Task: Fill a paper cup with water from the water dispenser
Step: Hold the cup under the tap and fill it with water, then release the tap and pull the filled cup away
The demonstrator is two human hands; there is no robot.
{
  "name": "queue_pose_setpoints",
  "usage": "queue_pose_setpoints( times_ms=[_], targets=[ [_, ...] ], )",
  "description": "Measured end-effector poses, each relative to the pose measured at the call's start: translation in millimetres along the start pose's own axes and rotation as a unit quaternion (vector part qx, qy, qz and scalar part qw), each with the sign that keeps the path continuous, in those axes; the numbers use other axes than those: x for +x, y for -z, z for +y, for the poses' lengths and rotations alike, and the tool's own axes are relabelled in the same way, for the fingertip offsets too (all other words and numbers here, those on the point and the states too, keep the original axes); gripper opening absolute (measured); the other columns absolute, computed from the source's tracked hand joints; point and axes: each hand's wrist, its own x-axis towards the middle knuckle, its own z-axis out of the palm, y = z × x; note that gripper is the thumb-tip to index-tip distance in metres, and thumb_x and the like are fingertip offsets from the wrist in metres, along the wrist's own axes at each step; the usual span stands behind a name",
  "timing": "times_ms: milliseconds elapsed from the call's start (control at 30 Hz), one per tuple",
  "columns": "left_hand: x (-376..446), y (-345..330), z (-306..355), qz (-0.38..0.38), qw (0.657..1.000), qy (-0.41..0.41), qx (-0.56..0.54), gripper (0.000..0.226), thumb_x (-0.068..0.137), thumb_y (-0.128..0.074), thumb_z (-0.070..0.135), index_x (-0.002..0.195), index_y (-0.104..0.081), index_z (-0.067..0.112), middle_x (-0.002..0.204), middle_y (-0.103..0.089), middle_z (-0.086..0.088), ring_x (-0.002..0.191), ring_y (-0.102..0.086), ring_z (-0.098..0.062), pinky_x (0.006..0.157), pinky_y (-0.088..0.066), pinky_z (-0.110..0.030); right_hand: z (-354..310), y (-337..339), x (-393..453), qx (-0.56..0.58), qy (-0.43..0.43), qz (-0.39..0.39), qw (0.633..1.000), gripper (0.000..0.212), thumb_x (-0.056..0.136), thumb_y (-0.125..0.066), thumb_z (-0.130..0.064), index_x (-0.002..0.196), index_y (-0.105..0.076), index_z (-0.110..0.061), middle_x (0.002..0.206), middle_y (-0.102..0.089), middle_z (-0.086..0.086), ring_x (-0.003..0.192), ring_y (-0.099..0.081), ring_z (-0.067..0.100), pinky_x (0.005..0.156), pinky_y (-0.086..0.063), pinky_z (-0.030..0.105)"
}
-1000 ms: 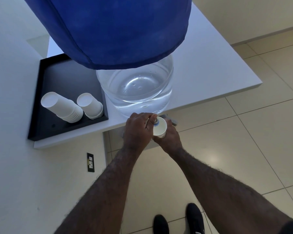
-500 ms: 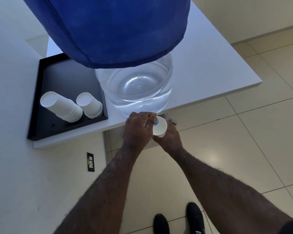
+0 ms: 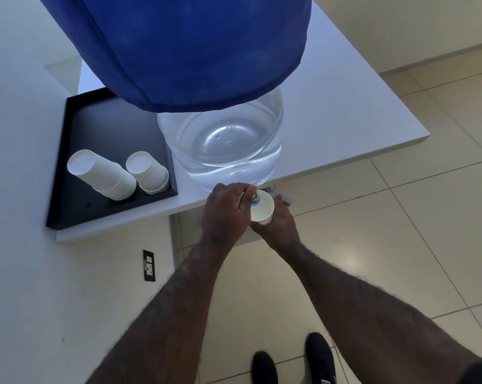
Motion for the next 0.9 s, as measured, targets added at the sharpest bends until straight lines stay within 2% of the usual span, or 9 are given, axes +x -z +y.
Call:
queue_pose_setpoints(
  times_ms=[167, 333, 467, 567, 667, 800, 900],
  targets=[
    [2.3, 4.0, -1.6, -0.044, 0.992, -0.080, 0.085, 0.017, 0.090, -0.064, 0.019, 0.100, -0.069, 0.005, 0.094, -0.074, -0.011, 0.086, -0.062, -0.026, 0.073, -0.058, -0.041, -1.7, 1.1, -0.7, 0.000, -0.003, -0.005, 1.000, 0.068, 0.072, -0.086, -0.028, 0.127, -0.048, -0.015, 0.118, -0.064, 0.007, 0.106, -0.062, 0.022, 0.091, -0.057, 0.046],
    [-3.4, 3.9, -6.2, -0.054, 0.979, -0.149, 0.131, 0.020, 0.085, -0.071, 0.011, 0.102, -0.069, 0.001, 0.095, -0.075, -0.014, 0.084, -0.064, -0.029, 0.068, -0.059, -0.041, -2.7, 1.4, -2.2, 0.002, 0.000, -0.008, 1.000, 0.070, 0.072, -0.086, -0.029, 0.128, -0.046, -0.016, 0.119, -0.064, 0.004, 0.107, -0.063, 0.020, 0.087, -0.057, 0.039],
    [-18.9, -0.7, -14.3, -0.060, 0.951, -0.223, 0.207, 0.025, 0.090, -0.067, 0.011, 0.112, -0.068, 0.001, 0.119, -0.070, -0.015, 0.098, -0.065, -0.032, 0.077, -0.059, -0.044, -0.9, 1.7, -4.7, 0.007, -0.013, -0.011, 1.000, 0.065, 0.071, -0.084, -0.037, 0.123, -0.046, -0.026, 0.114, -0.066, -0.003, 0.099, -0.065, 0.016, 0.074, -0.054, 0.028],
    [-27.8, -1.5, -15.4, -0.057, 0.947, -0.224, 0.223, 0.028, 0.087, -0.071, 0.012, 0.113, -0.069, 0.002, 0.127, -0.066, -0.015, 0.107, -0.064, -0.032, 0.084, -0.058, -0.046, 2.0, 0.8, -7.6, 0.016, -0.033, -0.010, 0.999, 0.063, 0.070, -0.083, -0.042, 0.120, -0.047, -0.030, 0.110, -0.066, -0.007, 0.096, -0.065, 0.014, 0.073, -0.054, 0.029],
    [-26.6, -1.1, -12.3, -0.042, 0.947, -0.219, 0.230, 0.027, 0.087, -0.070, 0.015, 0.112, -0.070, 0.004, 0.126, -0.067, -0.012, 0.104, -0.064, -0.031, 0.083, -0.057, -0.044, 7.1, -0.2, -12.5, 0.008, -0.024, -0.012, 1.000, 0.067, 0.071, -0.084, -0.041, 0.125, -0.047, -0.025, 0.113, -0.065, -0.003, 0.098, -0.064, 0.015, 0.073, -0.052, 0.027],
    [-27.7, -0.1, -10.9, -0.036, 0.955, -0.207, 0.207, 0.026, 0.092, -0.064, 0.020, 0.112, -0.070, 0.003, 0.125, -0.068, -0.011, 0.102, -0.064, -0.030, 0.083, -0.057, -0.044, 15.3, -0.1, -21.1, 0.002, -0.025, -0.011, 1.000, 0.070, 0.073, -0.085, -0.035, 0.127, -0.045, -0.019, 0.118, -0.065, 0.004, 0.102, -0.063, 0.020, 0.080, -0.057, 0.033],
    [-28.9, -0.1, -9.4, -0.030, 0.960, -0.197, 0.196, 0.027, 0.093, -0.064, 0.021, 0.111, -0.071, 0.003, 0.123, -0.070, -0.011, 0.102, -0.065, -0.029, 0.084, -0.057, -0.044, 22.5, 3.1, -29.0, -0.002, -0.034, -0.002, 0.999, 0.069, 0.072, -0.085, -0.034, 0.126, -0.045, -0.020, 0.116, -0.066, 0.004, 0.099, -0.062, 0.021, 0.070, -0.047, 0.022]
  ],
)
